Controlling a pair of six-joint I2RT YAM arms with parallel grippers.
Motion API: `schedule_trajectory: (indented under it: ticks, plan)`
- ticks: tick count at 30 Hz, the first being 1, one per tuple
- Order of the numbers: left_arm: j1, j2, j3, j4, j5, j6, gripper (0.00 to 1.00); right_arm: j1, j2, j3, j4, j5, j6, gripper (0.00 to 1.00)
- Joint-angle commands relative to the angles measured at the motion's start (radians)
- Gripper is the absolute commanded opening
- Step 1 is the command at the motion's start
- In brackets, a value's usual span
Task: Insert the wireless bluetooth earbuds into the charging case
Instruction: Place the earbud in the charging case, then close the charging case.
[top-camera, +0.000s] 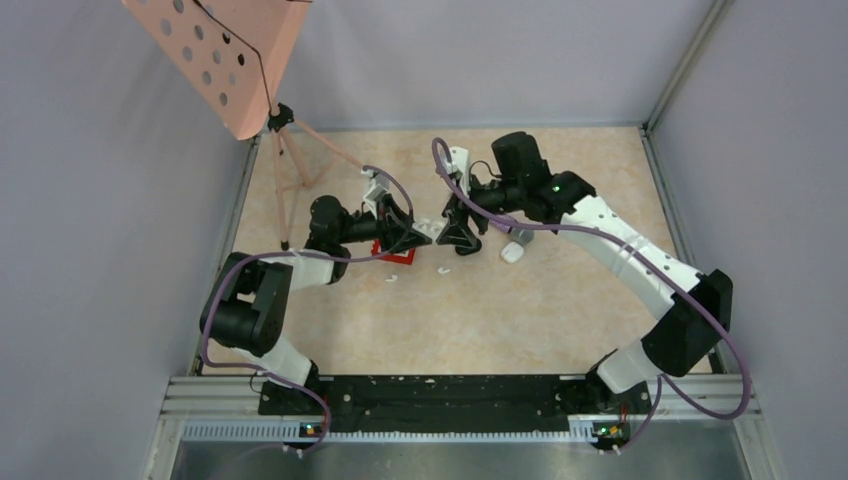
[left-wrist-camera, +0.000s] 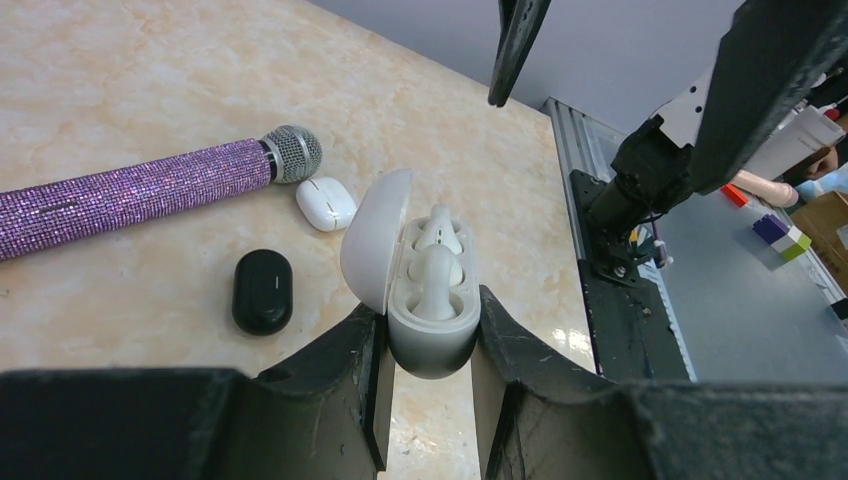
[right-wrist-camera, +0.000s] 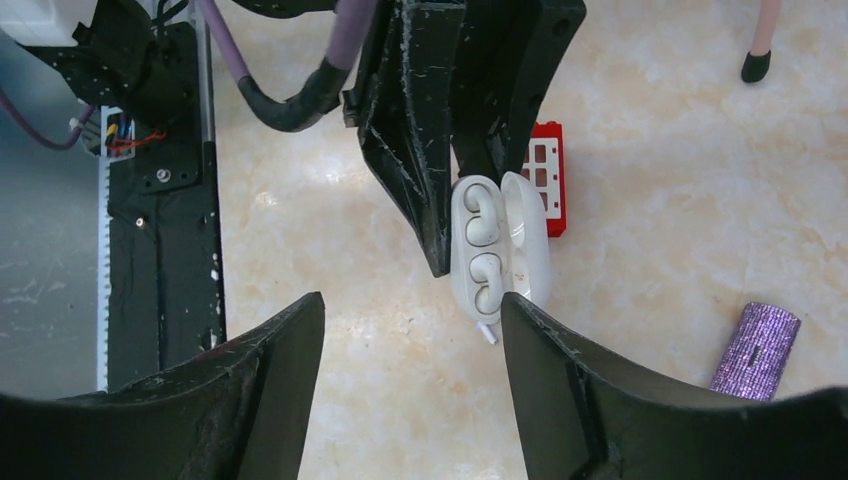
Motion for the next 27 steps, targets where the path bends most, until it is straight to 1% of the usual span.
schedule_trajectory:
  ticks: [1,6,11,14,16,18,20,23,25,27]
  plan:
    - [-0.006,-0.028,0.031,0.015,0.025,0.046,0.0,-0.001,-0.031,0.02,-0.028,-0.038,-0.08,0.67]
    - [-0.022,-0.058,0.021,0.01,0.071,0.061,0.0,-0.004,-0.001,-0.02,0.03,-0.047,-0.145,0.7]
    - [-0.029,-0.065,0.018,0.025,0.095,0.05,0.0,-0.004,0.03,-0.04,0.052,-0.074,-0.207,0.71]
    - [-0.029,-0.059,0.023,0.035,0.077,0.041,0.0,-0.004,0.039,-0.056,0.053,-0.149,-0.217,0.72]
    - [-0.029,-0.052,0.03,0.023,0.034,0.038,0.0,-0.003,0.034,-0.071,0.05,-0.193,-0.214,0.72]
    - [-0.027,-0.042,0.05,-0.046,-0.014,0.046,0.0,-0.004,0.025,-0.077,0.048,-0.206,-0.208,0.73]
    - [-0.025,-0.03,0.062,-0.094,-0.051,0.051,0.0,-0.004,0.01,-0.077,0.036,-0.194,-0.209,0.75]
    - [-0.022,-0.011,0.064,-0.1,-0.081,0.04,0.0,-0.004,-0.014,-0.08,0.012,-0.151,-0.218,0.76]
    - [-0.023,0.0,0.068,-0.127,-0.089,0.045,0.0,-0.004,-0.028,-0.088,0.012,-0.069,-0.21,0.76]
    - [-0.028,0.007,0.066,-0.189,-0.088,0.074,0.0,-0.015,-0.047,-0.108,0.015,0.009,-0.211,0.76]
